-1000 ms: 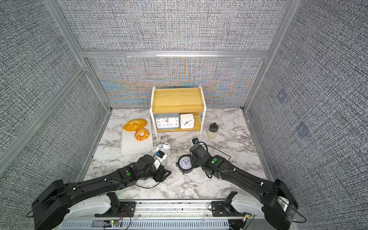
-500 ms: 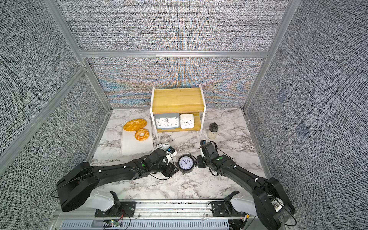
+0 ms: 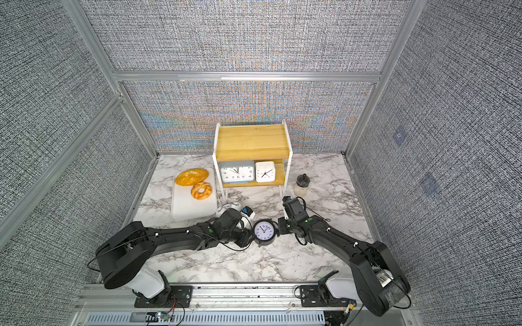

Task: Place the alarm clocks on the shelf by style
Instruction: Pick up the alarm from the center of the board.

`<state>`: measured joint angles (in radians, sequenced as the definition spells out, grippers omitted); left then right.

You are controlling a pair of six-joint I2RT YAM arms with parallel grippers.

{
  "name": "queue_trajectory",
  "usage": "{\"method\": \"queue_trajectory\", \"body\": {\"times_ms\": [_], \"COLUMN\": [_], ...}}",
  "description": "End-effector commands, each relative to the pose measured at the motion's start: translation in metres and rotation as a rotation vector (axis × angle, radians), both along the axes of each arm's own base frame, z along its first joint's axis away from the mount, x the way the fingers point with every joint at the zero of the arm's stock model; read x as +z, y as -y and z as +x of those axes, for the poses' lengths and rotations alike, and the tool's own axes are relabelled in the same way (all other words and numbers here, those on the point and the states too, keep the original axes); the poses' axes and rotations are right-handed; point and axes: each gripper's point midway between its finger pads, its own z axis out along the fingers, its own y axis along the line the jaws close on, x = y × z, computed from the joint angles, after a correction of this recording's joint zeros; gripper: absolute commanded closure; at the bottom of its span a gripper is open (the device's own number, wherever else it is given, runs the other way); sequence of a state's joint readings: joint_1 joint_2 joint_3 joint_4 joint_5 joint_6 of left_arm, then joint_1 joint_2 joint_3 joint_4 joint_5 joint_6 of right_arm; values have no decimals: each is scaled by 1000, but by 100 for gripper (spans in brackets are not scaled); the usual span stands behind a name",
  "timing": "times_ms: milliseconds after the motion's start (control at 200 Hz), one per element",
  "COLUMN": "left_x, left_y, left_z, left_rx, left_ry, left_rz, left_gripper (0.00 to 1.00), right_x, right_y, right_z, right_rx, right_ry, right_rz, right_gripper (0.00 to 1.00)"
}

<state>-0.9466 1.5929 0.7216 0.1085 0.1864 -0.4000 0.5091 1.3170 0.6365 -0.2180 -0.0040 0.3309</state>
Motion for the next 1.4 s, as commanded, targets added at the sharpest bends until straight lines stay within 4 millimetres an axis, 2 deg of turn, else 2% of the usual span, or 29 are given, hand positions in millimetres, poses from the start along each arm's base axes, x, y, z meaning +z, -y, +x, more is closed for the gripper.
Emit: {"method": "queue_trajectory", "body": {"times_ms": [0, 210, 395, 701, 866, 1046, 1126, 1206, 1396], "left_x": [2, -7, -11, -15, -17, -18, -18, -17, -12], "left_y": [5, -6, -15, -17, -19, -20, -22, -23, -27], "left_z": [5, 9, 11, 10, 10, 10, 10, 11, 11], "left_rx": [12, 59, 95, 98, 102, 105, 107, 107, 108], "left_ry": [9, 11, 21, 13, 14, 12, 15, 20, 36], "left_rz": [-15, 36, 69, 78, 87, 94, 97, 100, 103], "left_gripper": [57, 59, 59, 59, 59, 59, 59, 59, 59], "right_x": [3, -9, -21, -36, -43, -56, -60, -56, -14], "right_y": [-4, -12, -4, -1, -7, -8, -5, -4, -2], "right_z": [12, 18, 17, 19, 17, 11, 7, 6, 19], "right_rx": [1, 28, 13, 2, 19, 14, 1, -7, -10], "right_ry": [37, -5, -25, -44, -62, -104, -122, -104, 36], "right_rz": [2, -15, -63, -121, -140, -185, -214, -221, -246], "right_gripper": [78, 79, 78, 78, 78, 85, 92, 100, 100]}}
